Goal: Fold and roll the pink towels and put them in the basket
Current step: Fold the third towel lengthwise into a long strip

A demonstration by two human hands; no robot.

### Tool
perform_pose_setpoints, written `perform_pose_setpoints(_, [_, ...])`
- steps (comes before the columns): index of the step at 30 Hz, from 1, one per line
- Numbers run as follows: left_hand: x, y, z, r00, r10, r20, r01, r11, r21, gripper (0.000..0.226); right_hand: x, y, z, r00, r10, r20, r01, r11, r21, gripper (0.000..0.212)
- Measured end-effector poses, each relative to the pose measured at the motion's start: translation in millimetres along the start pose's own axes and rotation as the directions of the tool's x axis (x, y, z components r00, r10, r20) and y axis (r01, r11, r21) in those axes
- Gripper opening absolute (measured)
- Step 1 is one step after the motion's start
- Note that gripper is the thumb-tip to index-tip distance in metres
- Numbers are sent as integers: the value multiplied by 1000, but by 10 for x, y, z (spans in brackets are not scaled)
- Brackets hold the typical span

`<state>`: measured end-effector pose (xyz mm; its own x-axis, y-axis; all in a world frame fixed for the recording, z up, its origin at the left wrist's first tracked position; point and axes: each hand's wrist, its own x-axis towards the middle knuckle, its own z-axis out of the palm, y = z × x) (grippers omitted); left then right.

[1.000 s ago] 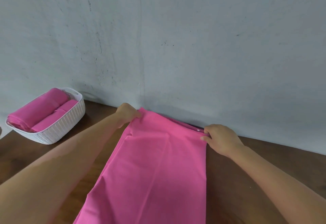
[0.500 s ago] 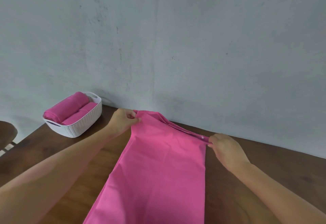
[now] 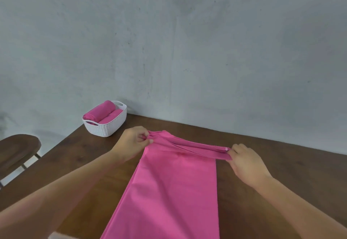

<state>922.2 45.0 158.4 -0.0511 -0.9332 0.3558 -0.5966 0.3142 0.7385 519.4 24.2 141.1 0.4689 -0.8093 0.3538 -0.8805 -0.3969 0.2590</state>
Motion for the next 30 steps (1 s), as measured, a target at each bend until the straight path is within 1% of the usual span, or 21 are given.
perform_pose_setpoints(3, [-546, 140, -39, 998, 69, 8, -69, 997, 23, 16, -470, -285, -269, 990, 142, 23, -143, 989, 36, 33])
perform_pose_setpoints(4, [-748, 179, -51, 995, 95, 8, -95, 995, 30, 16, -628, -392, -340, 986, 161, 53, -163, 986, 28, 31])
perform_pose_setpoints(5, [-949, 214, -66, 993, 120, 6, -120, 992, 41, 15, -783, -502, -406, 983, 165, 76, -166, 986, 9, 23])
perform_pose_setpoints(6, [-1148, 239, -82, 990, 143, 7, -143, 988, 54, 15, -943, -611, -454, 979, 187, 79, -187, 982, -2, 13])
perform_pose_setpoints(7, [-1353, 254, -101, 986, 166, 10, -166, 984, 64, 14, -1116, -719, -498, 969, 235, 71, -236, 972, 14, 9])
perform_pose_setpoints(10, [-1942, 313, -163, 968, 248, 51, -252, 963, 95, 12, -1613, -1010, -626, 930, 354, 104, -362, 929, 79, 17])
perform_pose_setpoints(13, [-2445, 419, -212, 942, 316, 115, -331, 931, 152, 13, -2029, -1235, -778, 907, 385, 170, -406, 907, 111, 19])
perform_pose_setpoints(16, [-2871, 477, -218, 901, 366, 233, -415, 884, 214, 16, -2353, -1399, -955, 904, 360, 229, -399, 905, 150, 31])
perform_pose_setpoints(17, [-2982, 491, -216, 891, 373, 259, -431, 875, 223, 16, -2435, -1444, -1004, 900, 350, 259, -395, 907, 146, 35])
perform_pose_setpoints(19, [-3151, 509, -212, 893, 362, 266, -422, 878, 224, 14, -2577, -1517, -1070, 889, 336, 312, -391, 911, 134, 42])
perform_pose_setpoints(21, [-3304, 545, -203, 922, 307, 236, -355, 913, 200, 13, -2707, -1559, -1110, 884, 333, 328, -392, 910, 133, 42])
perform_pose_setpoints(22, [-3381, 574, -192, 944, 259, 205, -297, 938, 179, 12, -2775, -1572, -1131, 883, 336, 328, -394, 910, 128, 40])
perform_pose_setpoints(23, [-3450, 618, -181, 967, 195, 163, -219, 964, 149, 13, -2849, -1588, -1158, 878, 340, 338, -395, 912, 108, 37])
perform_pose_setpoints(25, [-3565, 708, -157, 998, -18, 65, 17, 1000, 24, 19, -3033, -1612, -1201, 872, 310, 378, -353, 934, 49, 32])
perform_pose_setpoints(26, [-3615, 756, -144, 989, -140, 39, 143, 988, -62, 20, -3133, -1609, -1211, 878, 280, 388, -314, 949, 25, 30])
perform_pose_setpoints(27, [-3664, 809, -127, 970, -241, 42, 244, 960, -137, 19, -3237, -1601, -1222, 886, 248, 392, -275, 961, 14, 27])
perform_pose_setpoints(28, [-3712, 865, -102, 952, -298, 64, 305, 933, -190, 17, -3346, -1588, -1230, 906, 205, 370, -223, 975, 8, 23])
perform_pose_setpoints(30, [-3813, 970, -30, 939, -330, 99, 344, 913, -218, 16, -3572, -1524, -1196, 938, 117, 328, -120, 993, -10, 16])
